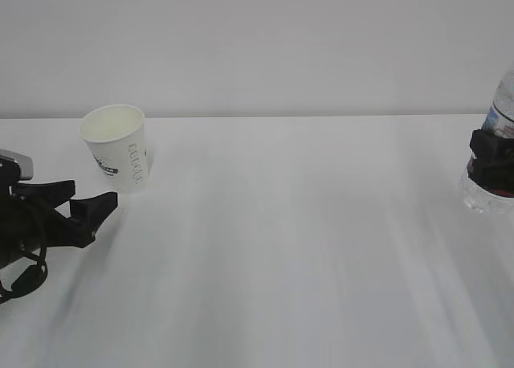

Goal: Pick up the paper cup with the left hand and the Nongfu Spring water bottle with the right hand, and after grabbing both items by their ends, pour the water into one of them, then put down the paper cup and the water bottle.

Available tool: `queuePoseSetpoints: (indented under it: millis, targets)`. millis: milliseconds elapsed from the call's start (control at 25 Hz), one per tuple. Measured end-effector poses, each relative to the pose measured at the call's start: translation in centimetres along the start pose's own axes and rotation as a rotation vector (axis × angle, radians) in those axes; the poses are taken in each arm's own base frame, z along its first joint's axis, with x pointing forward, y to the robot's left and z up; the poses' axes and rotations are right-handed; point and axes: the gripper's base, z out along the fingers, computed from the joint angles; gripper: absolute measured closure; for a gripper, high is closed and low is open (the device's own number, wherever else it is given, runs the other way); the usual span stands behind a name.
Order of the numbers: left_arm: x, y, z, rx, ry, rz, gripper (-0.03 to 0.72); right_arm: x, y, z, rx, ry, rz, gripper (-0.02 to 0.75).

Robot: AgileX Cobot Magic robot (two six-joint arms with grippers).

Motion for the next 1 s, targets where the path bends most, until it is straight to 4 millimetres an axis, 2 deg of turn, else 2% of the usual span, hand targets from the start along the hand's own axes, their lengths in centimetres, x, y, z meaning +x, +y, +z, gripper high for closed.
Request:
queuePoseSetpoints:
  millis: [120,280,560,1000]
  targets:
    - [-0.1,0.3,0.0,-0.028,-0.006,-0.012,0.047,0.0,0.0,0.0,0.0,0.0,0.0,0.279]
    - [-0.5,0.7,1.1,-0.032,-0.029,-0.007,0.003,0.0,0.0,0.0,0.0,0.0,0.0,0.279]
    - [-0.4,1.5,3.5,-0.037,-0.052,-0.015,-0.004,0.0,0.0,0.0,0.0,0.0,-0.016,0.279]
    - [0.1,2.1,6.0,-0.013,-0.066,-0.024,-0.004,0.0,0.0,0.0,0.0,0.002,-0.029,0.279]
